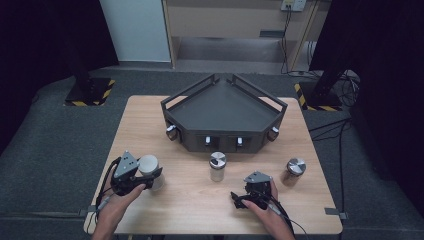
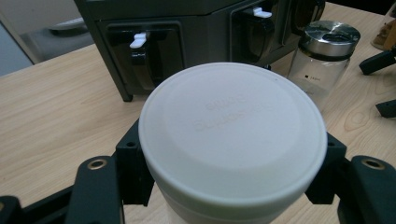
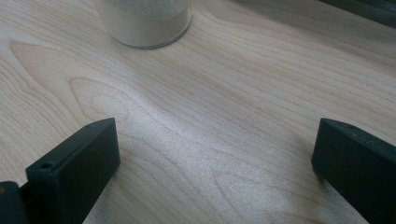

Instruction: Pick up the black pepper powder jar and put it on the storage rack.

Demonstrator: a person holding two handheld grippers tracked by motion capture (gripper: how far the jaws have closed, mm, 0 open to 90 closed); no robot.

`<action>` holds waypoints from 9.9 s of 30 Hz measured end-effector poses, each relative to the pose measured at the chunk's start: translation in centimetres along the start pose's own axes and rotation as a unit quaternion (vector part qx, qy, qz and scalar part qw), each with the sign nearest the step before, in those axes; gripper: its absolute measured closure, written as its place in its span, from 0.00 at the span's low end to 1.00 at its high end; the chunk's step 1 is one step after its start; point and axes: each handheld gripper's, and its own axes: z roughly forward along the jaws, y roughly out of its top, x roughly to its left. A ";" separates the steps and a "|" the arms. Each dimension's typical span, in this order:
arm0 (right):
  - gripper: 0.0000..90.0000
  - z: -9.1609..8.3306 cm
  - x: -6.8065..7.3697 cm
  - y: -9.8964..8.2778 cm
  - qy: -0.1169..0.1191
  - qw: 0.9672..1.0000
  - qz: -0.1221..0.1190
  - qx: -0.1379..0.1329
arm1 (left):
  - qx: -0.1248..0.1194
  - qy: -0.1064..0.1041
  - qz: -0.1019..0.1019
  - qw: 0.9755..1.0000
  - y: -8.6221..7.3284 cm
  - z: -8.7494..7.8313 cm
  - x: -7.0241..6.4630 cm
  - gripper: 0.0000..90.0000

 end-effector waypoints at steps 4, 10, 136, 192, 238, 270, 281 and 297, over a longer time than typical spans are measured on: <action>0.01 0.0 0.0 0.0 0.000 1.000 0.000 0.000 | -0.005 -0.013 0.001 1.000 0.1 0.2 0.7 0.36; 0.01 0.0 0.0 0.0 0.000 1.000 0.000 0.000 | -0.009 -0.024 0.006 1.000 0.5 0.4 1.6 0.36; 0.01 0.0 0.0 0.0 0.000 1.000 -0.002 -0.001 | -0.032 -0.122 0.053 0.991 21.2 11.6 8.9 0.36; 0.01 0.0 0.0 0.0 0.000 1.000 -0.001 -0.001 | 0.013 -0.126 0.038 0.991 20.1 16.2 9.3 0.36; 0.01 0.0 0.0 0.0 0.000 1.000 -0.001 0.000 | 0.015 -0.063 0.049 0.997 18.8 12.5 7.6 0.08; 0.01 0.0 0.0 0.0 0.000 1.000 0.000 0.000 | 0.006 -0.048 0.033 0.998 12.2 6.7 6.6 0.07; 0.01 0.0 0.0 0.0 0.000 1.000 0.000 0.000 | 0.024 -0.048 0.021 0.998 10.0 6.1 6.2 0.07; 0.01 0.0 0.0 0.0 0.000 1.000 0.000 0.001 | 0.047 -0.054 0.017 0.997 7.8 6.5 4.6 0.06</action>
